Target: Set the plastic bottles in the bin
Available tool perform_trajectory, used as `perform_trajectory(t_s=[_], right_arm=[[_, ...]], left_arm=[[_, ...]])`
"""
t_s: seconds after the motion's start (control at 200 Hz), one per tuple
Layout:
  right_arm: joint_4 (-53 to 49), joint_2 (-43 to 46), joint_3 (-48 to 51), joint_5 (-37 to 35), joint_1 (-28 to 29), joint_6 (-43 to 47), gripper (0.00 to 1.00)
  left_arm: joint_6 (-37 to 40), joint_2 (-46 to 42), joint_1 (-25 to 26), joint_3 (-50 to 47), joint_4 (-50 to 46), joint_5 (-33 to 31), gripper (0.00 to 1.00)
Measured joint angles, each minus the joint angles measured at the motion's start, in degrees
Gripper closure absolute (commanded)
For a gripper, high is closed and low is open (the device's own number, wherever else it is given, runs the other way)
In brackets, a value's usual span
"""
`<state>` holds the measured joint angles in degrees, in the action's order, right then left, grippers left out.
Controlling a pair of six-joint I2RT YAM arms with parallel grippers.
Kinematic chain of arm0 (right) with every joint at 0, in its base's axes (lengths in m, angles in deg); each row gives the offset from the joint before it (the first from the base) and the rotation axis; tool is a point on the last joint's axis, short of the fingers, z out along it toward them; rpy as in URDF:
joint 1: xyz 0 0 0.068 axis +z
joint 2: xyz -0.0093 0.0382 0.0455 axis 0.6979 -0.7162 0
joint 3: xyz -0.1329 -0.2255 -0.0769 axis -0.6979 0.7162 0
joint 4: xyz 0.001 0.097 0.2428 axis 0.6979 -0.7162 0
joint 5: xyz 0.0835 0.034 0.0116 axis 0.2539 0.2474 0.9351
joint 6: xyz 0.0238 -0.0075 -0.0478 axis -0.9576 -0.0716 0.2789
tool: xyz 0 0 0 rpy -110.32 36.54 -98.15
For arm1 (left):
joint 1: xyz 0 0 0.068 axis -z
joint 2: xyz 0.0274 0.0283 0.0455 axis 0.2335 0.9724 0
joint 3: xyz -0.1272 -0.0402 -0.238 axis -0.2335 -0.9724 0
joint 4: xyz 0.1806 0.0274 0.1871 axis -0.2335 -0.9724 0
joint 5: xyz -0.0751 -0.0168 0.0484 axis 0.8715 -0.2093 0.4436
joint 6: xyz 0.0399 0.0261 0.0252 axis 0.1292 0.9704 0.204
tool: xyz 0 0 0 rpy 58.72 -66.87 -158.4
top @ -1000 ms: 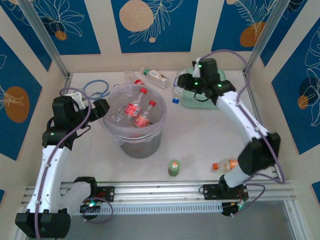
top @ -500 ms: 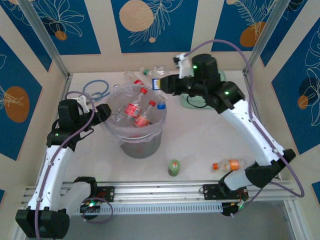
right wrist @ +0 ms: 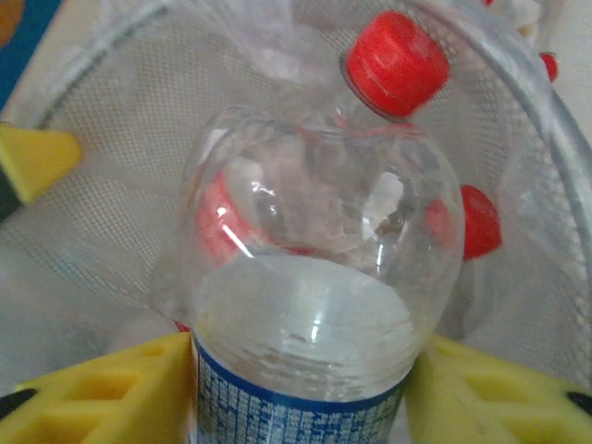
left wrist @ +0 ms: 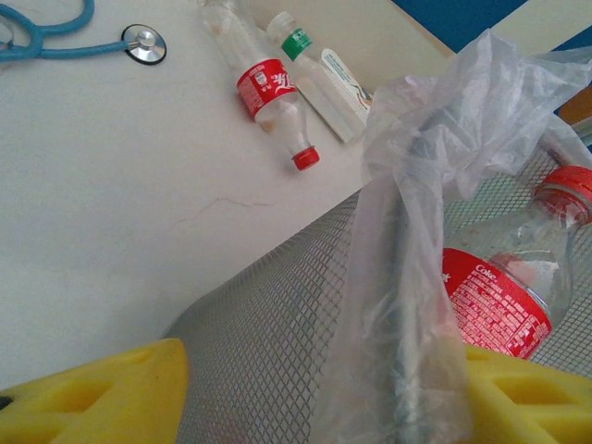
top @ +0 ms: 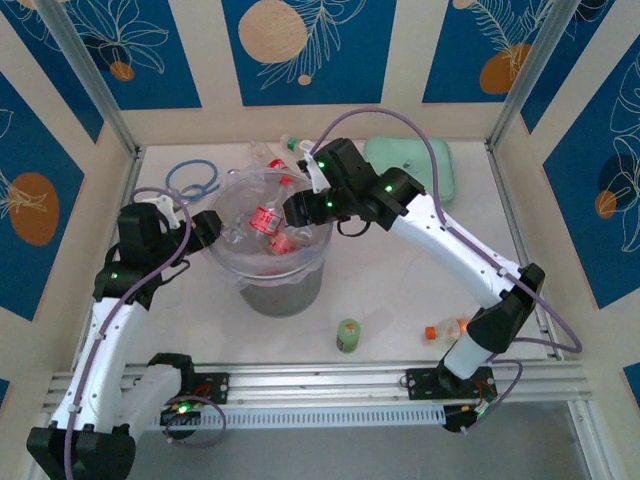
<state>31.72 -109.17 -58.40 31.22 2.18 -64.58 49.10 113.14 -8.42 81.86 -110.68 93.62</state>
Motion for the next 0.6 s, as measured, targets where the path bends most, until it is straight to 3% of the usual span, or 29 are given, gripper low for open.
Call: perform_trajectory(t_s=[0.09, 0.23, 0.33, 0.485, 0.595], right_arm=[[0.4, 1.2, 0.0, -0.5, 0.3, -0.1, 0.19], [0.1, 4.3, 0.0, -2.1, 0.1, 2.2, 0.22], [0.0, 5.1, -1.6, -3.3, -0.4, 4.7, 0.32], [0.4, 3.6, -4.5, -4.3, -0.8, 7.9, 0.61], [0.2, 2.3, -4.5, -4.1, -0.8, 8.9, 0.68]], left_arm=[[0.0, 0.0, 0.3, 0.0, 0.2, -0.8, 0.34], [-0.1, 0.0, 0.6, 0.0, 0.2, -1.8, 0.34], [-0.1, 0.0, 0.9, 0.0, 0.2, -2.1, 0.34], [-0.2, 0.0, 2.2, 0.0, 0.2, -3.1, 0.36], [-0.3, 0.2, 4.1, 0.0, -0.1, -4.4, 0.36]])
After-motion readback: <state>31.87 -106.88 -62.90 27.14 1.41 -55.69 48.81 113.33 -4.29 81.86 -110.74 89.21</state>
